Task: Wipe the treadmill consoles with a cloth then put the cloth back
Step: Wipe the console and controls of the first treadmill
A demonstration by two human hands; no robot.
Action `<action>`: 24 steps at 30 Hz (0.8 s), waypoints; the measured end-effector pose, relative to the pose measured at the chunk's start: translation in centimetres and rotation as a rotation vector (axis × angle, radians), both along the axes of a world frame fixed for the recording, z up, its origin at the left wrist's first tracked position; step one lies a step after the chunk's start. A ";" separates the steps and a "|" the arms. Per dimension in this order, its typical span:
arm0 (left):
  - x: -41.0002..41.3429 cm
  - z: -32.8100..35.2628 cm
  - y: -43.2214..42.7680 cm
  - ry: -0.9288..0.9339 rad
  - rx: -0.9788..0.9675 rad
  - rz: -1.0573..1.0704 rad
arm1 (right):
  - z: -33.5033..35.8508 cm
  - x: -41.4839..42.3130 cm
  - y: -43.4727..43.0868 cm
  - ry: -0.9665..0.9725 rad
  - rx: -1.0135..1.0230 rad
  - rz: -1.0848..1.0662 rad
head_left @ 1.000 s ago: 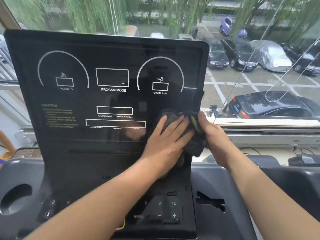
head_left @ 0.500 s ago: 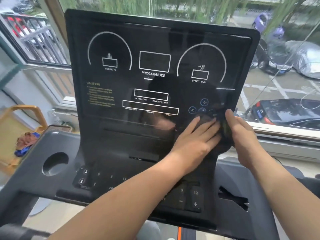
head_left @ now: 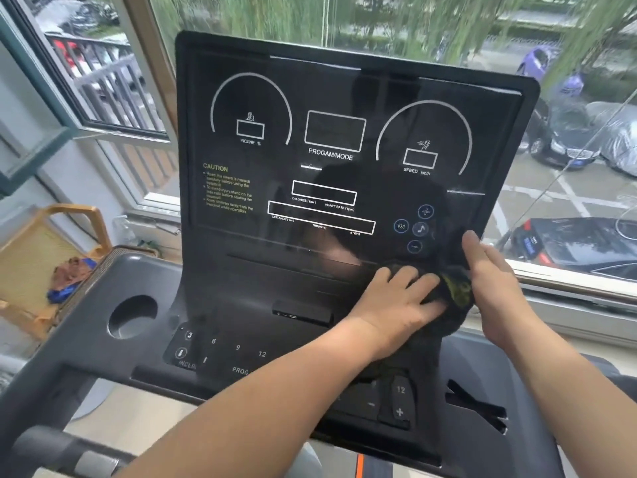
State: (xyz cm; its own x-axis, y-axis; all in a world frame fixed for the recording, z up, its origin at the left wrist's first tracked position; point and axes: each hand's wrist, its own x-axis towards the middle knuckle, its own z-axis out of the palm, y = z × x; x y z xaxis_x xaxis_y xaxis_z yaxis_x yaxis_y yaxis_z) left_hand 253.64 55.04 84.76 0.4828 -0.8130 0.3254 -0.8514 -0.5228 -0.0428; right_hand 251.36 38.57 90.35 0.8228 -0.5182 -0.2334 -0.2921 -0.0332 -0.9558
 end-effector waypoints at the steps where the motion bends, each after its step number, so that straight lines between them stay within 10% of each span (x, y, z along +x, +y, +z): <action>1: 0.7 0.4 0.5 -0.040 0.011 -0.051 | 0.1 0.0 0.3 -0.012 -0.024 -0.021; 24: 8.4 2.2 19.8 -0.097 0.116 -0.100 | -0.3 1.3 5.7 -0.112 -0.185 -0.327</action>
